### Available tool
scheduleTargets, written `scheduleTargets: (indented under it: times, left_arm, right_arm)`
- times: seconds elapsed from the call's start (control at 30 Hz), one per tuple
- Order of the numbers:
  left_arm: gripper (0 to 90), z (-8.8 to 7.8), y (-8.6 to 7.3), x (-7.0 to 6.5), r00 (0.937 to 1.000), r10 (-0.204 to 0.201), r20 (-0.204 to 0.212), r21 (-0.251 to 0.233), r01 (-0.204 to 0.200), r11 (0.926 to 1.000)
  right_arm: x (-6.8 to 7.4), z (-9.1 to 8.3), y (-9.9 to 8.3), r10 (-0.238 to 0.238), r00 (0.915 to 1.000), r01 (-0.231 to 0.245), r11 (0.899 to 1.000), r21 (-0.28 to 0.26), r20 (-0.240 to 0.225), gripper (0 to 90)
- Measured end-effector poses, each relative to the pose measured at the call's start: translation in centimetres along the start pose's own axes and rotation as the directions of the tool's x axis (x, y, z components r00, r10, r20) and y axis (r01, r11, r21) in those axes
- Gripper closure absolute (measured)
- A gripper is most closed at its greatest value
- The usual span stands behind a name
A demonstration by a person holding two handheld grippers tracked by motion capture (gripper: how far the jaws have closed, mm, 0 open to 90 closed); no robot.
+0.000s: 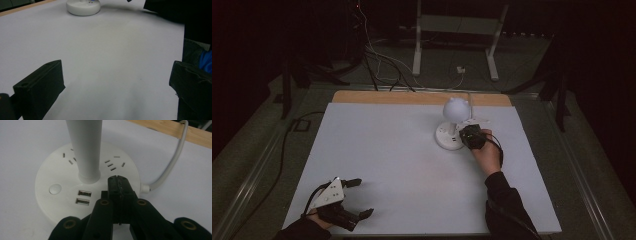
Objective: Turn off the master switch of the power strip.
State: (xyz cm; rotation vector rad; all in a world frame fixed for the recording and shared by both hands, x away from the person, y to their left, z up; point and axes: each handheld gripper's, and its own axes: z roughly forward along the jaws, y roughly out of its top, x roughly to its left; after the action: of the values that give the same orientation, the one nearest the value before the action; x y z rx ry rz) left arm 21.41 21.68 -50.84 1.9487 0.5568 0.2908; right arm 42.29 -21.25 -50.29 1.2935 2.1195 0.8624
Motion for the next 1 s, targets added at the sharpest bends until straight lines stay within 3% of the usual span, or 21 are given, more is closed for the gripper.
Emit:
scheduleTargets:
  times: [0.07, 0.1, 0.13, 0.3, 0.47, 0.53, 0.7, 0.8, 0.83, 0.93, 1.0]
  left_arm:
    - [0.3, 0.0, 0.0, 0.0, 1.0, 0.0, -0.002, 0.0, 0.0, 1.0]
    - [0.2, 0.0, 0.0, 0.0, 1.0, 0.0, -0.002, 0.001, 0.0, 1.0]
    - [0.2, 0.0, 0.0, 0.0, 1.0, 0.002, -0.002, 0.001, -0.002, 1.0]
    - [0.3, 0.0, 0.0, 0.0, 1.0, 0.002, -0.005, 0.001, -0.002, 1.0]
    - [0.3, 0.0, 0.0, 0.0, 1.0, 0.003, -0.005, 0.0, -0.003, 1.0]
    - [0.2, 0.0, 0.0, 0.0, 1.0, 0.004, -0.006, -0.001, -0.004, 1.0]
    - [0.2, 0.0, 0.0, 0.0, 1.0, 0.004, -0.006, -0.003, -0.004, 1.0]
    - [0.3, 0.0, 0.0, 0.0, 1.0, 0.002, -0.006, -0.003, -0.002, 1.0]
    - [0.3, 0.0, 0.0, 0.0, 1.0, 0.003, -0.006, -0.001, -0.003, 1.0]
    - [0.3, 0.0, 0.0, -0.1, 1.0, 0.003, -0.001, -0.009, -0.003, 1.0]
    - [0.2, -0.1, 0.1, -0.1, 1.0, 0.001, -0.001, -0.01, -0.001, 0.9999]
  right_arm:
    - [0.1, -0.1, 0.1, -0.006, 0.9999, 0.007, 1.0, -0.016, 0.012, 89.9]
    - [0.1, -0.4, 0.3, 0.008, 0.9999, -0.008, 1.0, 0.002, 0.006, 88.8]
    - [0.0, -0.5, 0.3, 0.01, 0.9999, -0.01, 1.0, -0.008, 0.006, 85.1]
    - [-0.4, -1.6, 0.6, 0.047, 0.9986, -0.049, 0.995, -0.087, -0.025, 83.2]
    - [-0.4, -2.4, 0.6, 0.034, 0.9987, -0.038, 0.994, -0.098, -0.038, 76.8]
    - [-0.5, -2.6, 0.4, 0.035, 0.9983, -0.039, 0.993, -0.107, -0.046, 69.3]
    - [-0.7, -3.4, -0.3, 0.022, 0.9969, -0.031, 0.992, -0.125, -0.076, 41.0]
    - [-1.0, -4.0, -0.7, 0.025, 0.9952, -0.038, 0.99, -0.138, -0.095, 29.2]
    - [-1.0, -4.0, -0.7, 0.025, 0.9952, -0.038, 0.99, -0.138, -0.095, 29.2]
    - [-1.3, -4.8, -0.9, 0.061, 0.9847, -0.083, 0.988, -0.131, -0.163, 16.7]
    - [-1.2, -5.4, -1.1, 0.072, 0.9791, -0.1, 0.984, -0.144, -0.19, 14.5]
